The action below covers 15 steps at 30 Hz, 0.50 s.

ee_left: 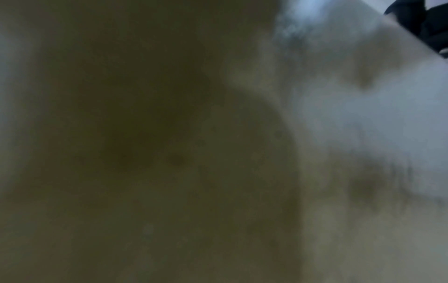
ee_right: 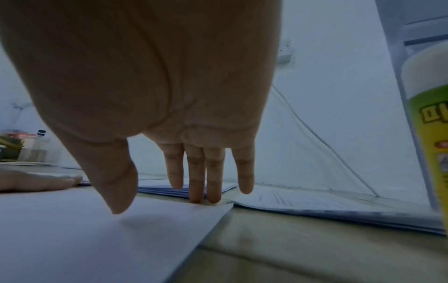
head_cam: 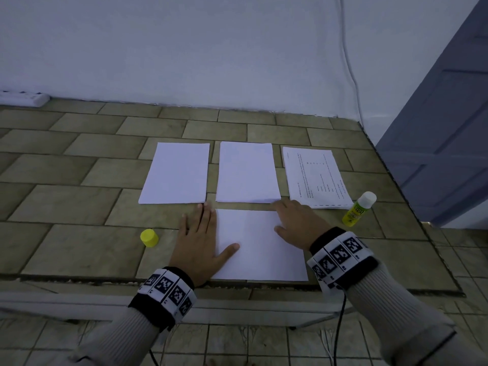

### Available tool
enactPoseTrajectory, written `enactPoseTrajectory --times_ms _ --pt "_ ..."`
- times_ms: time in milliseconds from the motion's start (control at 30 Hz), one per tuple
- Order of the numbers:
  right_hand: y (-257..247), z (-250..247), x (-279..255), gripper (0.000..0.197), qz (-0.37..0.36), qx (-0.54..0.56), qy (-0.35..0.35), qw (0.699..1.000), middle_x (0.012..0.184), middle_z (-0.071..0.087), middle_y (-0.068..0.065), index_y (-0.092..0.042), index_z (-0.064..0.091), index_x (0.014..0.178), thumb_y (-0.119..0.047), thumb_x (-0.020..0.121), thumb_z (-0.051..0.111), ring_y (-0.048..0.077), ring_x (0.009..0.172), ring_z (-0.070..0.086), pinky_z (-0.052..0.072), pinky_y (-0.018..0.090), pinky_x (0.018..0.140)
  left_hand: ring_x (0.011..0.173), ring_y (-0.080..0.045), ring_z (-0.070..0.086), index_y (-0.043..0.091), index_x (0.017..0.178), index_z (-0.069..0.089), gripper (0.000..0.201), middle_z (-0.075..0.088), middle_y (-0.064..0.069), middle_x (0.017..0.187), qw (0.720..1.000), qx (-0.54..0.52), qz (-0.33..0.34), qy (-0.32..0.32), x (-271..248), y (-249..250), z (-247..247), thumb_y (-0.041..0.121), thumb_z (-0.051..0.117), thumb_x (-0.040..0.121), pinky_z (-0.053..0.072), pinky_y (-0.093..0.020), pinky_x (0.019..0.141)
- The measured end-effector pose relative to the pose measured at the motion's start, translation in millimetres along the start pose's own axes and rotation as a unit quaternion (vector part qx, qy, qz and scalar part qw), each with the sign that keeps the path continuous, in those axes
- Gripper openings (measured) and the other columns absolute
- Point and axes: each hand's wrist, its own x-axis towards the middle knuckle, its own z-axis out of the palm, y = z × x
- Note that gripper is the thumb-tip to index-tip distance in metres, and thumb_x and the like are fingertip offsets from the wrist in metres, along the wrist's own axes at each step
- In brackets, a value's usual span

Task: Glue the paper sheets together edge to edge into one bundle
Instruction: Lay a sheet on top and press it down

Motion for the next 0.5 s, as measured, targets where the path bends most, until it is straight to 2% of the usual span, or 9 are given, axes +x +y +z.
enactPoseTrajectory --times_ms 133,333,500 --pt "1 -1 9 0.037 0.005 -0.019 0.007 1.0 0.12 0.048 0.006 -0.013 0.042 0.127 -0.026 0.093 0.047 0.023 0.108 0.047 0.041 0.037 0.089 0.15 -0.025 -0.005 0.001 0.153 0.008 0.116 -0.001 -0.013 0.162 1.0 0.003 0.001 -0.002 1 0 0 0.084 -0.016 0.075 -0.004 -0.05 0.119" --pt "2 -4 17 0.035 0.019 -0.009 -0.021 1.0 0.119 0.045 0.008 -0.011 0.044 0.123 -0.025 0.091 0.048 0.024 0.11 0.043 0.038 0.037 0.086 0.15 -0.024 -0.006 0.002 0.154 0.007 0.115 -0.002 -0.012 0.162 1.0 0.004 0.0 -0.002 0 0 1 0.084 -0.014 0.075 -0.003 -0.051 0.12" --pt "1 -10 20 0.029 0.031 0.031 -0.01 0.999 0.116 0.044 0.009 -0.01 0.05 0.113 -0.025 0.089 0.049 0.024 0.108 0.044 0.045 0.038 0.089 0.149 -0.027 0.007 -0.001 0.151 0.02 0.109 0.013 -0.016 0.16 1.0 -0.004 0.002 0.015 0 -1 4 0.081 -0.003 0.083 0.008 -0.055 0.119"
